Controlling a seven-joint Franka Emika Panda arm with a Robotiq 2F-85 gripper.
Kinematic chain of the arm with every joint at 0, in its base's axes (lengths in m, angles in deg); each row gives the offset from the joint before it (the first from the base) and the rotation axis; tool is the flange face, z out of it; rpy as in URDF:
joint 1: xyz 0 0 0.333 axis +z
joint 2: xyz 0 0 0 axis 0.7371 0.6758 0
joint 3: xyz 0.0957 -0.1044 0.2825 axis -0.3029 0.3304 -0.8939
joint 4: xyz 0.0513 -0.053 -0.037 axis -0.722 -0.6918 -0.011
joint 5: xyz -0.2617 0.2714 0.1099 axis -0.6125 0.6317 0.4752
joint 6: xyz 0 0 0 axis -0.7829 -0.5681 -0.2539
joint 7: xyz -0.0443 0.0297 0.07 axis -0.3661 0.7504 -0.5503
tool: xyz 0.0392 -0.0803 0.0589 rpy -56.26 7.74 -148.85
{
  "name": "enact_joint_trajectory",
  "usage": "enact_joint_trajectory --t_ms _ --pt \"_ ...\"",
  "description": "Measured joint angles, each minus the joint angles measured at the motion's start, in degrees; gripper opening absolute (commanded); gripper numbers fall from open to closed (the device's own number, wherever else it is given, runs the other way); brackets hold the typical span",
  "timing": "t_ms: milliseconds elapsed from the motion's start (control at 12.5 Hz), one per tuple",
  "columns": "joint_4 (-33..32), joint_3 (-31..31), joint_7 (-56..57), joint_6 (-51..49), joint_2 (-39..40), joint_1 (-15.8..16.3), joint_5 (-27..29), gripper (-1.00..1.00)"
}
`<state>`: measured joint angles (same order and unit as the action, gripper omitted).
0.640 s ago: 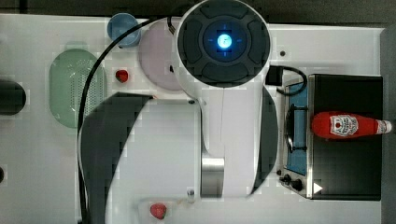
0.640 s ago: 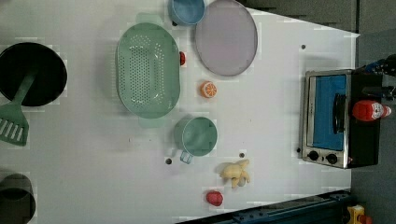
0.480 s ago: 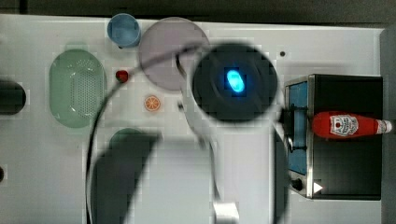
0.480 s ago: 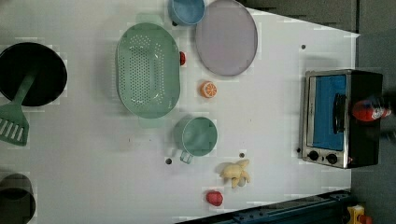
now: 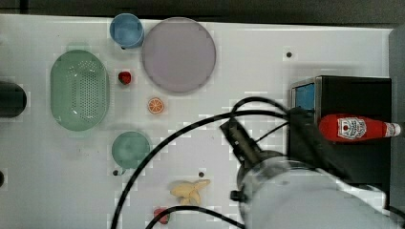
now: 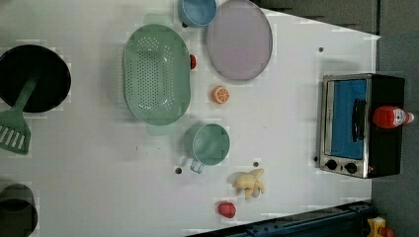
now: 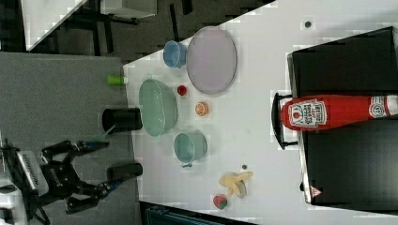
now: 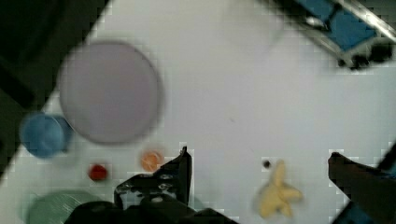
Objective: Pick Ketchup from oven and place it on table.
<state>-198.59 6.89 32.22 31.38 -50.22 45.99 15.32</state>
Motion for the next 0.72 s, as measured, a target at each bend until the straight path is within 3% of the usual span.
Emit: enact_joint_trajectory --t_ms 480,720 --pt "0.17 10.91 -0.31 7.99 12.46 -1.1 0.13 1.0" --pt "-1.06 16.35 -0.35 13.54 18.92 -3.2 0.29 1.0"
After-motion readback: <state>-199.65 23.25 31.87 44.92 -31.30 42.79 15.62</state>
